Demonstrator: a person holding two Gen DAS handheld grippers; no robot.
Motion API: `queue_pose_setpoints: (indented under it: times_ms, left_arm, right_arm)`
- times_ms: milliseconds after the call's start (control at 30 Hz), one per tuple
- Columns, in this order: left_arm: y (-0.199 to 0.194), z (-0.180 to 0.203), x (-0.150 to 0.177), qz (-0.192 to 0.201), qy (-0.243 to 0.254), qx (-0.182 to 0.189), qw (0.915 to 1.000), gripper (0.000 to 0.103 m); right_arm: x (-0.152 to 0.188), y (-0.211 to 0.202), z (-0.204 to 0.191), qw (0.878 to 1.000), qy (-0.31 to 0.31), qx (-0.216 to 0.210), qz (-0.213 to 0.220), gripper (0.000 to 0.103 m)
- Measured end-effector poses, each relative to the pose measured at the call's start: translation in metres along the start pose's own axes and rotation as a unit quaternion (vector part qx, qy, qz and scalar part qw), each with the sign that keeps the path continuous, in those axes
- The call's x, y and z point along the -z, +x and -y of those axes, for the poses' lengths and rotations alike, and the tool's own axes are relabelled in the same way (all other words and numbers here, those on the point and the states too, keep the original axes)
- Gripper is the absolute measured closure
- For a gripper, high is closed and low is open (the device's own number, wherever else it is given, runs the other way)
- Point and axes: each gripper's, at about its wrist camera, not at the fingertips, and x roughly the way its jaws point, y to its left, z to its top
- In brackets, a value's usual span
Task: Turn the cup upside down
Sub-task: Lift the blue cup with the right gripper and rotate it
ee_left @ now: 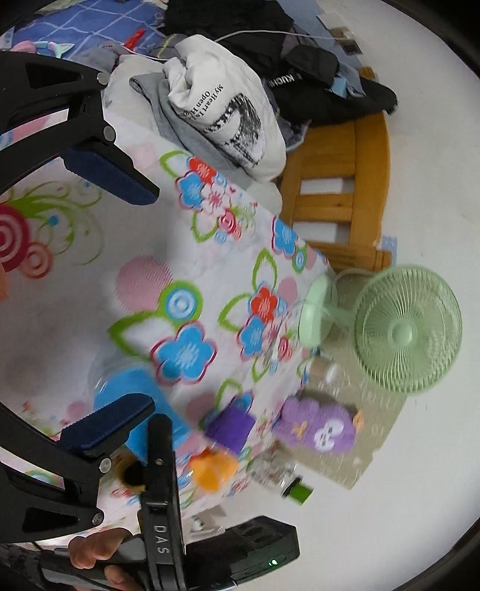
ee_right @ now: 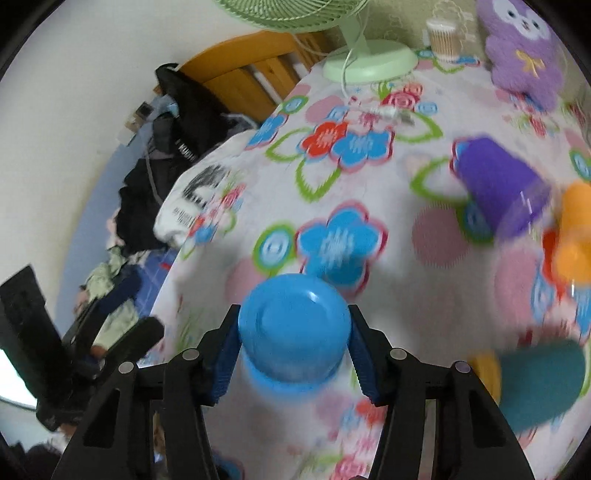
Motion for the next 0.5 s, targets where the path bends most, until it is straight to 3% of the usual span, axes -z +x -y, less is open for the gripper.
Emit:
queue_pose_setpoints:
  times_ms: [100, 267, 500]
  left_arm:
    - [-0.013, 0.009, 0.012, 0.000, 0.008, 0.011, 0.9999, 0.000]
    - [-0.034, 0.019, 0.022, 0.006, 0.026, 0.016, 0.9995, 0.000]
    - [-0.053, 0.020, 0.022, 0.024, 0.029, 0.017, 0.9992, 0.000]
  right_arm:
    - [0.022, -0.012, -0.001, 1.000, 0.007, 0.000, 0.009, 0.046]
    - [0.056, -0.031, -0.007, 0.999, 0.010, -0.045, 0.009, 0.046]
    - [0.088, -0.015, -0.011, 0.992, -0.015, -0.114, -0.054, 0.044]
